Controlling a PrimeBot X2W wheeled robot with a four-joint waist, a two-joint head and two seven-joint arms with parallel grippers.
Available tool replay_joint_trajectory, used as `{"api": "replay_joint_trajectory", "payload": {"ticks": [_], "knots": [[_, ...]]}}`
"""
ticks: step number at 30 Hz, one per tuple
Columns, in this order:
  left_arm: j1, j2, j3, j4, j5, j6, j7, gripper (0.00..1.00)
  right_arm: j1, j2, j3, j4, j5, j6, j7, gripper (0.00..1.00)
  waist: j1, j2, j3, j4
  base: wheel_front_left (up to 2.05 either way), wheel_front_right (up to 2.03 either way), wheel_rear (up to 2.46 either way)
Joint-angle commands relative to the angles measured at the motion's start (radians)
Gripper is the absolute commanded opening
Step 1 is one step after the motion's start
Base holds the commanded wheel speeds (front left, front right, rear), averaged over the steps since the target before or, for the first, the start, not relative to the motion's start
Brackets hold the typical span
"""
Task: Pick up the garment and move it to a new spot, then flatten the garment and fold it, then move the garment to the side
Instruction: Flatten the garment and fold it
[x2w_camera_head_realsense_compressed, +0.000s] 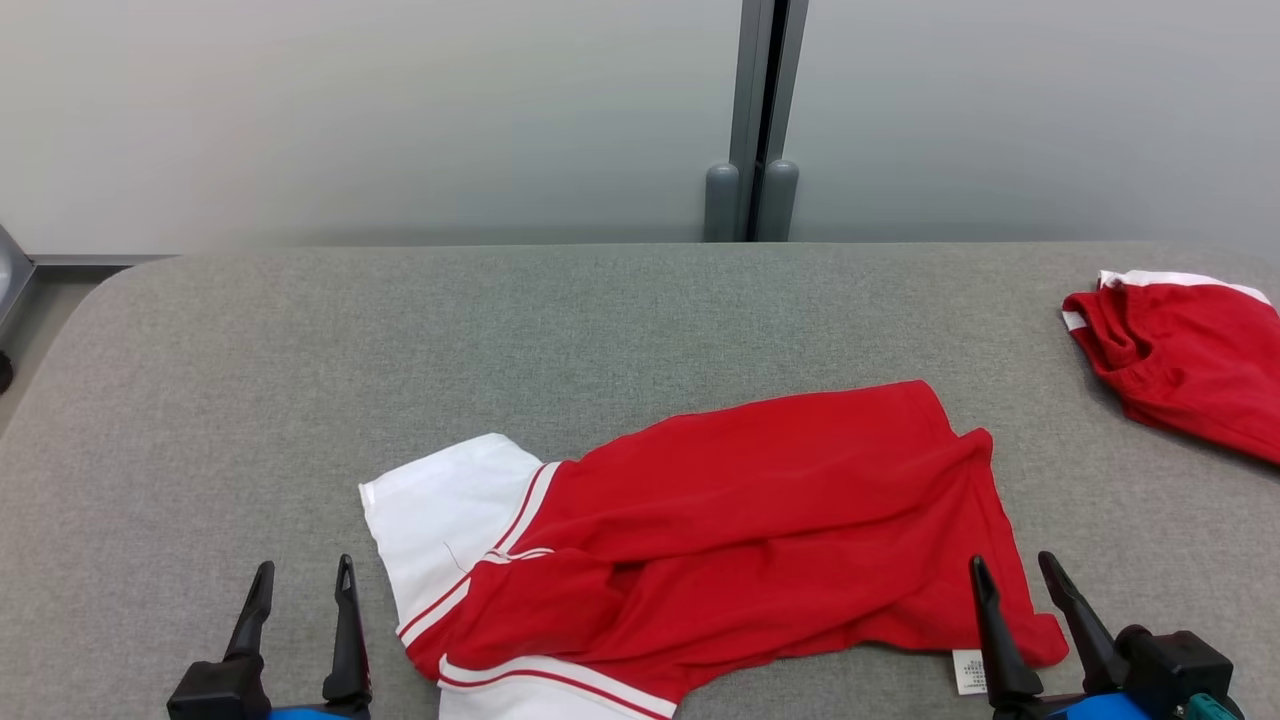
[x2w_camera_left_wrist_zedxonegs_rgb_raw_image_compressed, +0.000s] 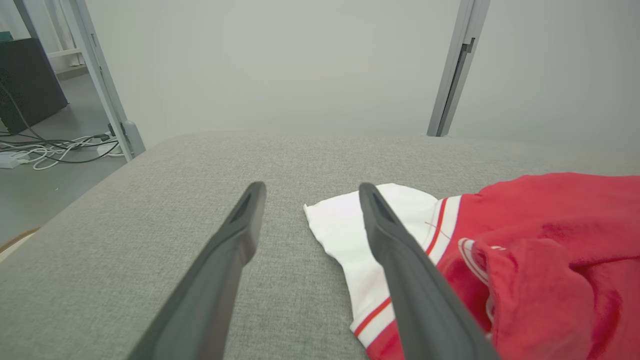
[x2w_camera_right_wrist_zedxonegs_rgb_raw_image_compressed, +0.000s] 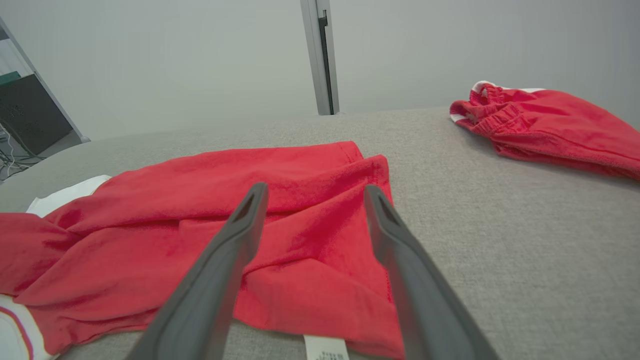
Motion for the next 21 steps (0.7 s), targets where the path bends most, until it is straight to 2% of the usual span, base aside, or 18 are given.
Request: {"api": "replay_joint_trajectory", "payload": {"ticks": [1, 21], "knots": [[0.011, 0.001, 0.004, 0.004, 0.005, -0.002, -0.004, 1.00, 0.009, 0.005, -0.003, 0.002, -0.006, 0.001, -0.005, 1.00, 0.0000, 0.0000, -0.002, -0.001, 0.00, 0.00, 0.00], [0.012, 0.007, 0.022, -0.003, 0.027, -0.007, -0.004, 1.00, 0.020, 0.013, 0.001, 0.011, -0.011, 0.001, -0.005, 1.00, 0.0000, 0.0000, -0.020, -0.007, 0.00, 0.00, 0.00]]}}
